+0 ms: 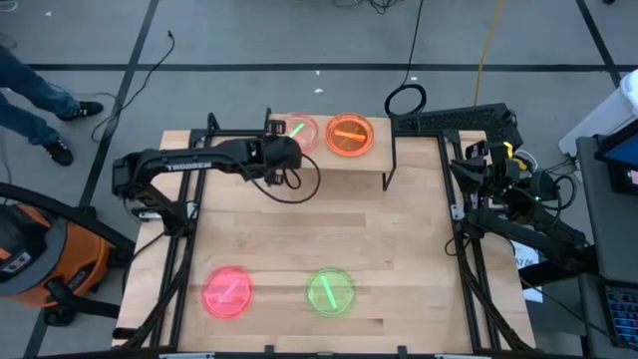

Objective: Place and stack plates onto a shelf
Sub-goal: Stack the green plate on top of the pink plate on the shelf, then stack the green plate on top of the green plate on the shelf

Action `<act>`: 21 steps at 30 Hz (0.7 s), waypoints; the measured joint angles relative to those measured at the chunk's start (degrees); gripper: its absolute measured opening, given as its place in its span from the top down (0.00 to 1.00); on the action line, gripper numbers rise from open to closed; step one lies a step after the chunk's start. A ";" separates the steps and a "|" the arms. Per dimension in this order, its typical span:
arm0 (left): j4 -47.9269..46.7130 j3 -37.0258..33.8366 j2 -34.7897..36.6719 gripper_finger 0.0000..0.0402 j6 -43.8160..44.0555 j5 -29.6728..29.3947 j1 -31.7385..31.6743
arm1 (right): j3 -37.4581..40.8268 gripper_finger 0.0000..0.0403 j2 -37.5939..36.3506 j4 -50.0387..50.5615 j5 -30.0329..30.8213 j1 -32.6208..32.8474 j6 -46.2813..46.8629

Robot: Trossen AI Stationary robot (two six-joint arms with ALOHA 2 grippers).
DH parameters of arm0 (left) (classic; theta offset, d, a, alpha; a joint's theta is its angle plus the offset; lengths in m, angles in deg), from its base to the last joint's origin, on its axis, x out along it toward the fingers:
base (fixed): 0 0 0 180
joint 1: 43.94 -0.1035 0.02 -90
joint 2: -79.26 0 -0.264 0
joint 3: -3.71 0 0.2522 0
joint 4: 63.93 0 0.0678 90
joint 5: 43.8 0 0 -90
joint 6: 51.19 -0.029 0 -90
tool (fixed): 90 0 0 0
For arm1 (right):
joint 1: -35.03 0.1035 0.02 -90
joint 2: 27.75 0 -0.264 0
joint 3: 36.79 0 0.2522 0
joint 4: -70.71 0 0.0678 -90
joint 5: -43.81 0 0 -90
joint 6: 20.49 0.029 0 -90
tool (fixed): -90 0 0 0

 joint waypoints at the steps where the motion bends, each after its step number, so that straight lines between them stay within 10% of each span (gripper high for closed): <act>1: 0.03 0.00 0.55 0.74 0.58 0.65 0.21 | 0.00 0.88 0.00 0.00 -0.01 0.00 0.00; 14: 0.21 -0.02 10.18 0.74 8.35 2.66 7.38 | 0.00 0.88 0.02 0.00 -0.02 0.00 0.00; 21: 0.18 -0.02 20.68 0.74 22.76 17.91 12.29 | 0.00 0.88 0.02 -0.07 0.00 -0.01 -0.02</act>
